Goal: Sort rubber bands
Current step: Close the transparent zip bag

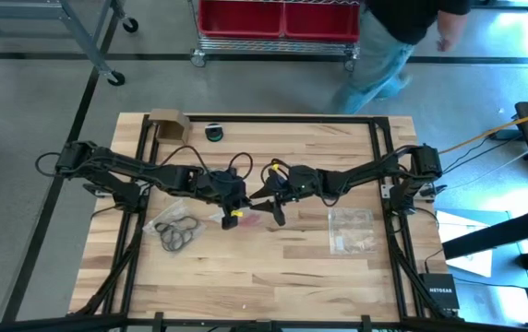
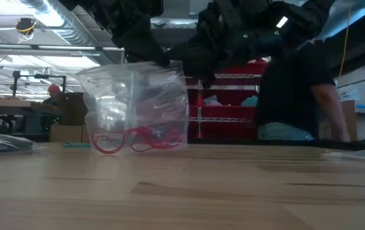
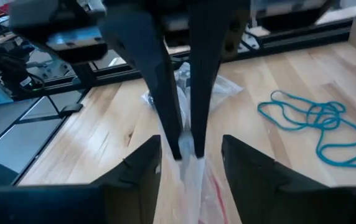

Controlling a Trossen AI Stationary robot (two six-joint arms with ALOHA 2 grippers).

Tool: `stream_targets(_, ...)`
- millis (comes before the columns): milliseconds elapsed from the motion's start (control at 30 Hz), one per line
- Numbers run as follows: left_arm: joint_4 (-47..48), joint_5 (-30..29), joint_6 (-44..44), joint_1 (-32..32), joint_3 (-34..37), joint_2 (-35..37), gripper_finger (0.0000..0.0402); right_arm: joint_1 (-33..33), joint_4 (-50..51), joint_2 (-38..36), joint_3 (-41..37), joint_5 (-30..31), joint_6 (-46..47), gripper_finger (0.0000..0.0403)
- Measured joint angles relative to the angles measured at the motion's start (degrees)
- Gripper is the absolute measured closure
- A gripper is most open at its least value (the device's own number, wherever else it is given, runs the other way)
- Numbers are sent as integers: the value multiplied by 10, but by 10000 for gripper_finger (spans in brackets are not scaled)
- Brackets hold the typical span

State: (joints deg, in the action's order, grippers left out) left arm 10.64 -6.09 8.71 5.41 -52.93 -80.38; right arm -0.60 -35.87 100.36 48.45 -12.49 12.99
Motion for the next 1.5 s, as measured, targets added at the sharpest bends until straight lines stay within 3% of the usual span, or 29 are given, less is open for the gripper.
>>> stream_targets(867,9,0,3,0,0,0,386,-2,59,-24,0,-5,-24,294)
stream_targets(1233,8,0,3,0,0,0,386,-2,51,-24,0,-6,-30,395)
stream_targets(1500,7,5,3,3,0,0,386,-3,24,-23,-1,-63,-65,402)
